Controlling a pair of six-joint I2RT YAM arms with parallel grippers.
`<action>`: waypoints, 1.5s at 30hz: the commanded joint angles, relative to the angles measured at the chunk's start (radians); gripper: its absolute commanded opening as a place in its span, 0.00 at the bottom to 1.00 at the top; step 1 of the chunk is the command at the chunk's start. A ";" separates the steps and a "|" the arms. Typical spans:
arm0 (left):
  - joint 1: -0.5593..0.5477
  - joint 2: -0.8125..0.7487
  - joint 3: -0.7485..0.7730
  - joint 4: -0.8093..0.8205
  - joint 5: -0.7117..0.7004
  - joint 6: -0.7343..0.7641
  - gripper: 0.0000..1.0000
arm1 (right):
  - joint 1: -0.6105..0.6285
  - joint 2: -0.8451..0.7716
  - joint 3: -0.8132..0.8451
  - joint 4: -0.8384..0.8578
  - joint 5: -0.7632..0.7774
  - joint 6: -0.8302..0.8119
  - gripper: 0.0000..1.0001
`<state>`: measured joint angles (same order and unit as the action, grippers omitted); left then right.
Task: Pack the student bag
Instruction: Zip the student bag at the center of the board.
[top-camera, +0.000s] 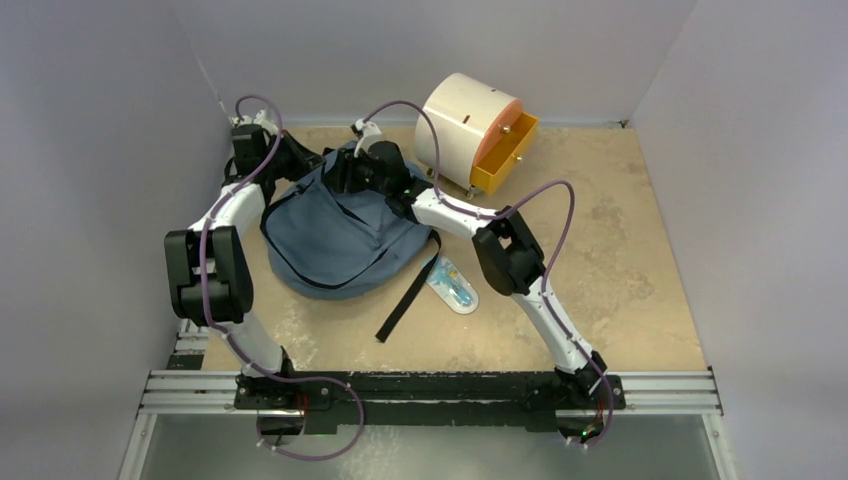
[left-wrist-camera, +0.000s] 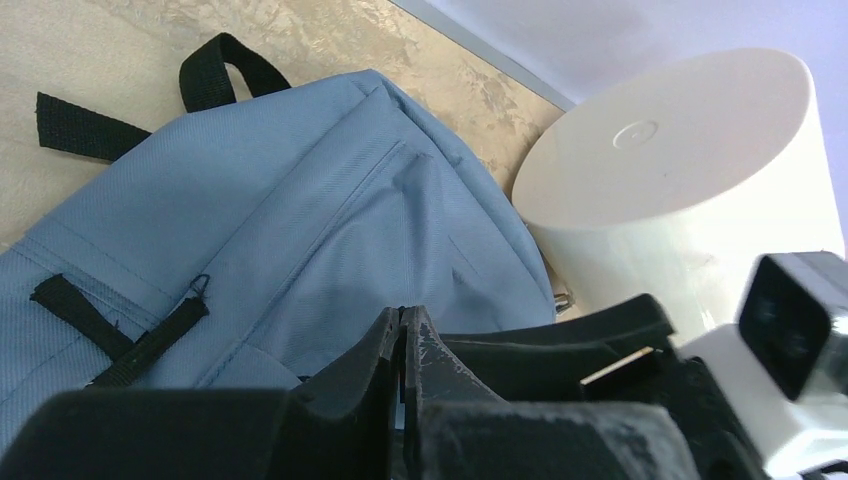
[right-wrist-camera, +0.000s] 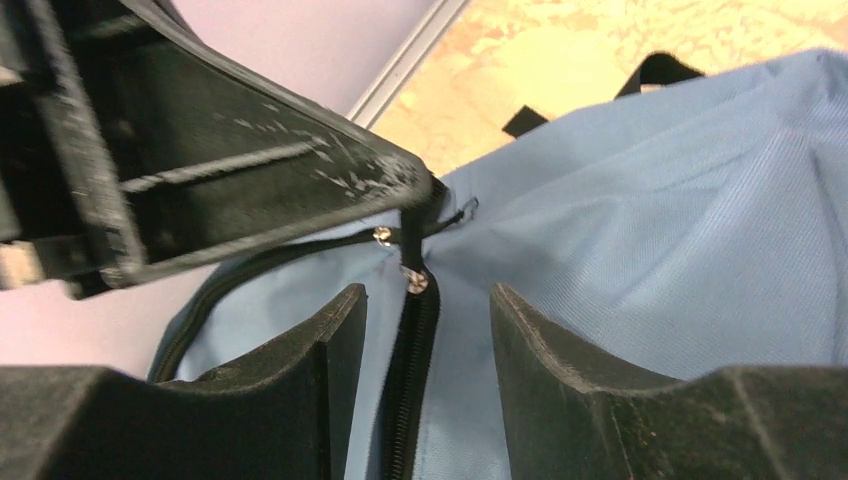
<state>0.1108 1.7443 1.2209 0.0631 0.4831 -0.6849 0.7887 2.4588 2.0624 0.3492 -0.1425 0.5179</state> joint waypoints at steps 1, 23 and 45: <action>0.001 -0.061 0.018 0.052 0.011 0.024 0.00 | -0.002 -0.005 0.050 0.076 -0.029 0.045 0.51; 0.000 -0.059 0.023 0.061 0.069 0.020 0.00 | -0.016 0.088 0.103 0.214 -0.057 0.120 0.42; 0.001 -0.063 0.019 0.065 0.089 0.013 0.00 | -0.026 0.110 0.142 0.298 -0.040 0.146 0.19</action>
<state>0.1112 1.7386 1.2209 0.0742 0.5369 -0.6838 0.7719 2.5874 2.1487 0.5472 -0.1825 0.6521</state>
